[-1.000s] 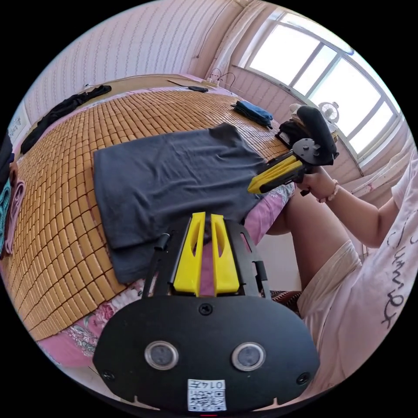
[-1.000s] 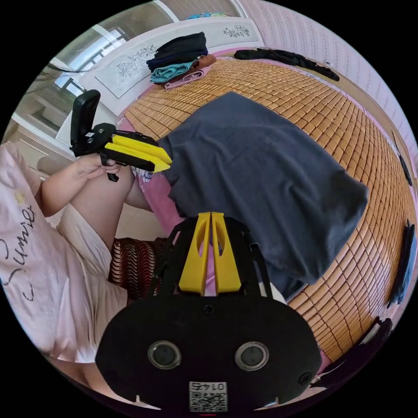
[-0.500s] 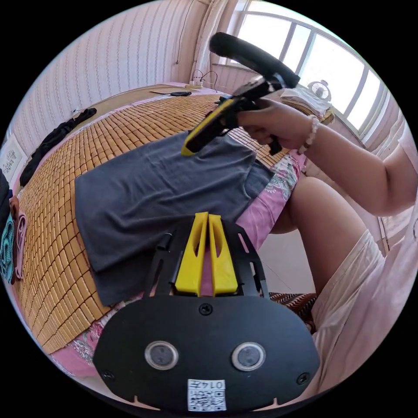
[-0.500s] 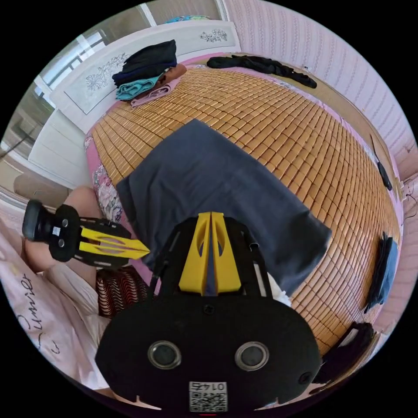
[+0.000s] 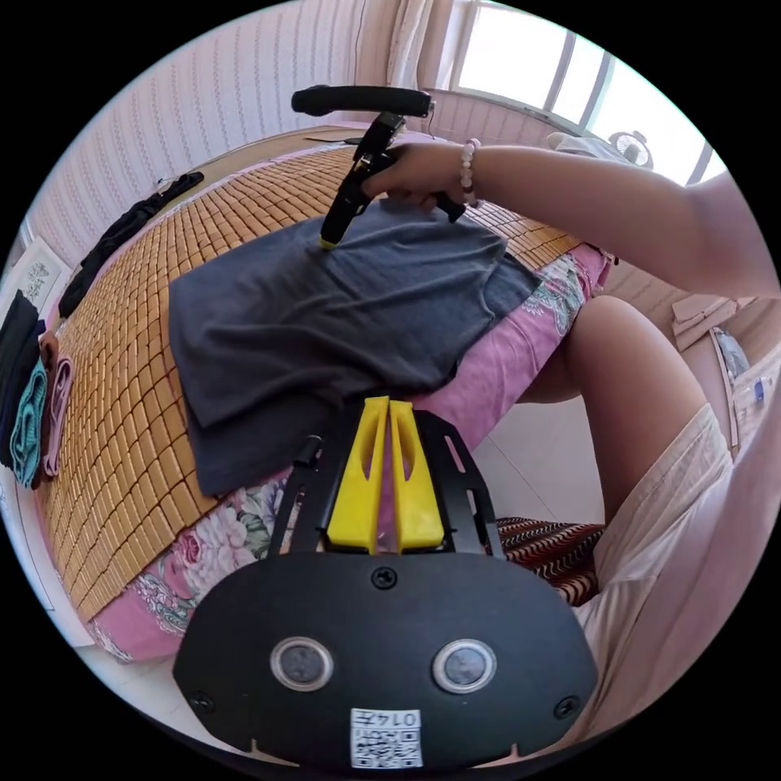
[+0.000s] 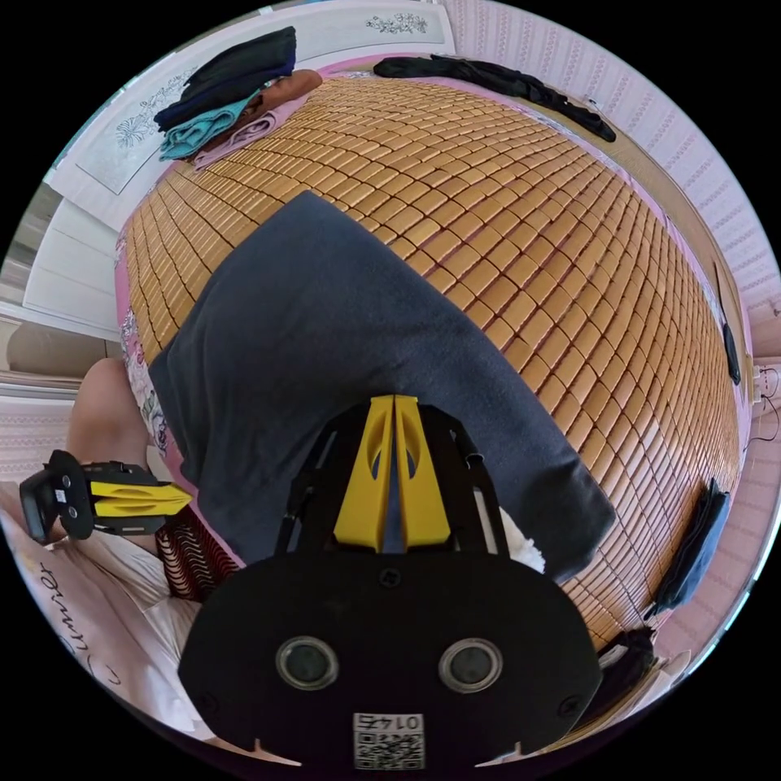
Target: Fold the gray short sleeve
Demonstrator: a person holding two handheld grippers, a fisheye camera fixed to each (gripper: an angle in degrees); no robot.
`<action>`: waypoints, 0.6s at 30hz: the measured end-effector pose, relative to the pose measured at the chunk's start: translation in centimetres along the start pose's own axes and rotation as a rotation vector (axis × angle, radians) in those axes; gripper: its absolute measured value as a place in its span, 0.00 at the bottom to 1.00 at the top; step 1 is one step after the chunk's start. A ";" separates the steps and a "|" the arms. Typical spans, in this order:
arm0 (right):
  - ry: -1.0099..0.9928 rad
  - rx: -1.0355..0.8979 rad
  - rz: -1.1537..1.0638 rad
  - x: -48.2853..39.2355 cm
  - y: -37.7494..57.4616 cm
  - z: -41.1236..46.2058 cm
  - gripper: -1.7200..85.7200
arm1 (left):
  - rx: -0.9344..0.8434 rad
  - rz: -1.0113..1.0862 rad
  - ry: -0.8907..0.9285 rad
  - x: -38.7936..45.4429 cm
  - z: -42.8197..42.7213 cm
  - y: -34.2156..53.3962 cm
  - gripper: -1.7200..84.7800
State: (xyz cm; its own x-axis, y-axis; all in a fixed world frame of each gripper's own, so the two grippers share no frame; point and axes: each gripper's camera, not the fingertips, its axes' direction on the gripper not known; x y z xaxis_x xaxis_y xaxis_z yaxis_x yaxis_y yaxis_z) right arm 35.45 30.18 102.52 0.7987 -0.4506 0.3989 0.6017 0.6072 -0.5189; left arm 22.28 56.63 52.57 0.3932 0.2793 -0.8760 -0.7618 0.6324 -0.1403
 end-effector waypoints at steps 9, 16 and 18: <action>0.148 -0.060 -0.036 0.9 -1.1 0.4 0.01 | 0.137 0.002 0.045 1.6 -1.6 -1.8 0.01; -0.001 0.111 0.099 6.0 5.8 -4.5 0.02 | 0.061 0.024 0.077 4.3 3.5 -2.9 0.01; -0.022 0.192 0.210 8.2 11.6 -6.4 0.02 | 0.146 0.053 0.082 4.7 2.5 -2.3 0.02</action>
State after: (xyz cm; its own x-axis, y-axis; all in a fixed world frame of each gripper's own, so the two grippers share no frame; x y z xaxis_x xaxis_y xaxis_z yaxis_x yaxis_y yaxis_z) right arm 48.99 29.33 94.94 0.9041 -0.2888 0.3150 0.4087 0.7997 -0.4398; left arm 27.20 58.27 49.90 0.3065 0.2591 -0.9159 -0.6954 0.7180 -0.0296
